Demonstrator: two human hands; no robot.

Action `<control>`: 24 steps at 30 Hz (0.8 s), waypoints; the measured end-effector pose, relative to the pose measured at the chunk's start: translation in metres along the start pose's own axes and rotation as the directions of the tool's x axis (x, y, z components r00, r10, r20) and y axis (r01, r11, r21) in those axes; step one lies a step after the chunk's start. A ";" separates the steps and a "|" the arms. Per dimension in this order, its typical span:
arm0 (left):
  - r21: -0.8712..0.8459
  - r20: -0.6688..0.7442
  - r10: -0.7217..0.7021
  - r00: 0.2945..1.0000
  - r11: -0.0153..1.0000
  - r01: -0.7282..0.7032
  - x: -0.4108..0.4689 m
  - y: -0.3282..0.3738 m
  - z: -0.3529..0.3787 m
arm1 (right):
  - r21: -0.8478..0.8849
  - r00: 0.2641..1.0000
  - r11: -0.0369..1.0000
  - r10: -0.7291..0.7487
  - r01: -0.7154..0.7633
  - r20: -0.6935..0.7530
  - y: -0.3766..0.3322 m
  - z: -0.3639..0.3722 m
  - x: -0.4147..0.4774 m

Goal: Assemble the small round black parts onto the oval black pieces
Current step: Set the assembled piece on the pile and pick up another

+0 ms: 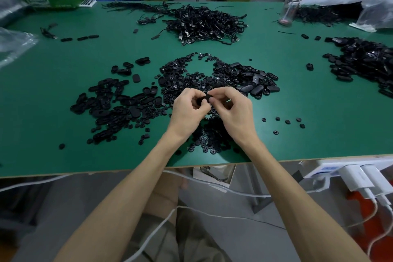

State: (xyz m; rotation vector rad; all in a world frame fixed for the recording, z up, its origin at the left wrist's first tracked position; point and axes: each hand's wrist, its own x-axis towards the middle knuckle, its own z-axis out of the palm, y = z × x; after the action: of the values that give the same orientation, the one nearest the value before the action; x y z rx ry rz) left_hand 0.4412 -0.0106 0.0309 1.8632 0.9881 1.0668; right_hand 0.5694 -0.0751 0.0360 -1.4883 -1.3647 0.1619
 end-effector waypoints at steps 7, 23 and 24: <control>-0.080 0.037 -0.035 0.999 0.996 0.038 0.000 -0.001 -0.003 | 0.023 1.000 1.000 -0.009 0.009 -0.003 -0.001 -0.001 -0.001; -0.030 -0.068 0.001 0.998 1.000 -0.003 0.004 0.006 -0.027 | 0.212 0.917 0.941 0.314 -0.265 -0.245 0.007 -0.007 0.006; 0.031 -0.055 -0.027 0.998 0.999 0.029 0.006 0.006 -0.037 | 0.232 0.901 0.924 0.357 -0.302 -0.246 0.009 -0.008 0.006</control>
State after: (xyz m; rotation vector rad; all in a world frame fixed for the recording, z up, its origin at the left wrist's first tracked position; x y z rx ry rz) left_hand 0.4116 0.0011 0.0510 1.8487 1.0651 1.0957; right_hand 0.5826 -0.0728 0.0354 -1.5069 -0.8352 0.2745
